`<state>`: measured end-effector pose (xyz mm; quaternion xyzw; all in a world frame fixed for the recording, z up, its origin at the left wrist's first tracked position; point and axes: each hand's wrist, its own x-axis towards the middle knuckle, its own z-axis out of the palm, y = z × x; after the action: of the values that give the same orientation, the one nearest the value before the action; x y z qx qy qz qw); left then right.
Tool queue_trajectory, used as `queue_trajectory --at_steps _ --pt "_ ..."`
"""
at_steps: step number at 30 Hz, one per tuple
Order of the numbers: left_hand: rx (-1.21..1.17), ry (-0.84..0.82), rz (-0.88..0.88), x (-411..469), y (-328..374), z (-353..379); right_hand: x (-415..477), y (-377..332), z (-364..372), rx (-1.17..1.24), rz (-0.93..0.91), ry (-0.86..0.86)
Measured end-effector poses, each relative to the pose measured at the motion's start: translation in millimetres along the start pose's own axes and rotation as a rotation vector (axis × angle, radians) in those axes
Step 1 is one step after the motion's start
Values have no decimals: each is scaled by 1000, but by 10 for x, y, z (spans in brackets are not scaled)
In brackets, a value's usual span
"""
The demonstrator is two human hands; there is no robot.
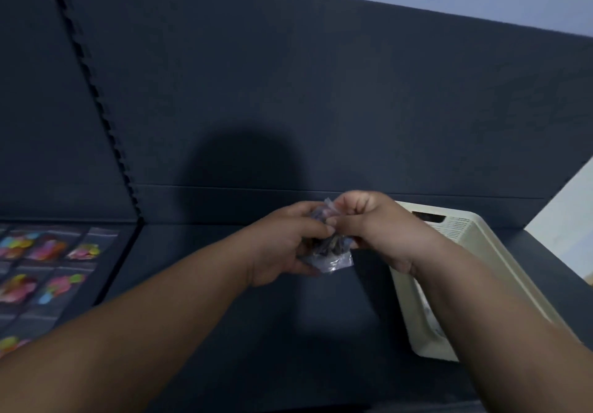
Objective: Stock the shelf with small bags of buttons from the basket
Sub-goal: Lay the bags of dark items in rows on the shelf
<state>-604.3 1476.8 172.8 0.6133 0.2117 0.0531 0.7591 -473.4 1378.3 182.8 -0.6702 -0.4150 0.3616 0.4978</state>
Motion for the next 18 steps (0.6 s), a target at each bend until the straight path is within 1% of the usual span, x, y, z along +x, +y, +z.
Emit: queue_trajectory --at_steps 2,7,9,11,14,16,18 --pt "-43 -17 -18 -95 -63 -233 128 18 273 18 21 -27" --pt "-53 170 -65 -280 -249 -777 389 54 851 2 92 -8" --pt "-73 217 -89 -356 -316 -961 478 76 1024 15 130 14" --pt "-99 261 -111 -426 -382 -1117 546 114 1162 -20 156 24" --pt "-159 329 -149 -503 -483 -1272 620 173 1310 -55 178 -13" --pt "-183 372 -158 -540 -542 -1334 665 186 1368 21 223 -41" --pt "-196 418 -156 -578 -580 -1376 714 170 1399 192 290 -93"
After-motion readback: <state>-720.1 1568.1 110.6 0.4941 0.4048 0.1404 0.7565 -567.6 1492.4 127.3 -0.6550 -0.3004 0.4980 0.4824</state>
